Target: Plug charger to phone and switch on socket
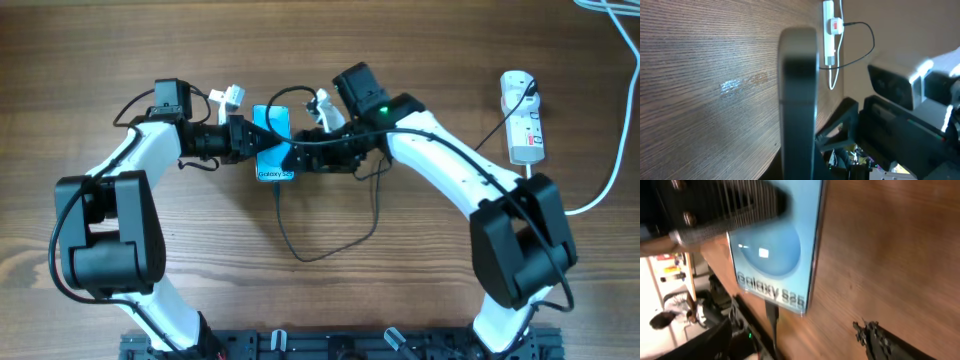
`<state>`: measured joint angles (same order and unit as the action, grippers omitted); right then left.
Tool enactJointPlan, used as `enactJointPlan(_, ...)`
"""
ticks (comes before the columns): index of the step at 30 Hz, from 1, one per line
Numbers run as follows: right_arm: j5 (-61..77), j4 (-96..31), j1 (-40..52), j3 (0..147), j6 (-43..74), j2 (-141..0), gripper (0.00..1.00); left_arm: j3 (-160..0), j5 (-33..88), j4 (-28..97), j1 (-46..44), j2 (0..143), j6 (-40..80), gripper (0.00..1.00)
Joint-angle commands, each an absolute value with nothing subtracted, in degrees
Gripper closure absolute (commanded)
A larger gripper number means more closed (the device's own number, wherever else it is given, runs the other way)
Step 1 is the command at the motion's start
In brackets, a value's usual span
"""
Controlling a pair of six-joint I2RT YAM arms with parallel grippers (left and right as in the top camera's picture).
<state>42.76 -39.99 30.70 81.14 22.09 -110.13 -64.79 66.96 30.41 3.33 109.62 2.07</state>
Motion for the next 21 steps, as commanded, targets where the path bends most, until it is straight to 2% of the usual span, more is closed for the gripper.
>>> enactJointPlan(1,41.6,-44.4,32.1,82.3,19.6,-107.9,0.15,-64.5,70.0,29.6,3.3,109.5,4.9,0.96)
enactJointPlan(6,40.0,-46.9,34.7,81.7,19.7,-107.9,0.13,-64.5,70.0,26.1,3.3,109.5,9.8,0.96)
enactJointPlan(7,40.0,-46.6,35.5,81.7,19.7,-107.9,0.04,-64.5,70.0,25.4,3.3,109.5,10.7,0.96)
enactJointPlan(8,40.1,-46.0,36.3,81.7,19.7,-107.9,0.0,-64.5,70.0,24.9,3.3,109.5,11.3,0.96)
enactJointPlan(16,38.8,-42.2,42.3,81.6,19.8,-107.9,0.0,-64.5,71.9,25.3,3.2,109.5,11.4,0.96)
enactJointPlan(17,36.6,-42.0,42.8,81.6,21.1,-107.9,0.01,-64.5,72.1,25.3,3.2,109.5,11.4,0.96)
enactJointPlan(21,24.1,-42.9,43.9,81.6,30.7,-107.9,0.23,-64.5,72.2,25.3,3.2,109.5,11.4,0.96)
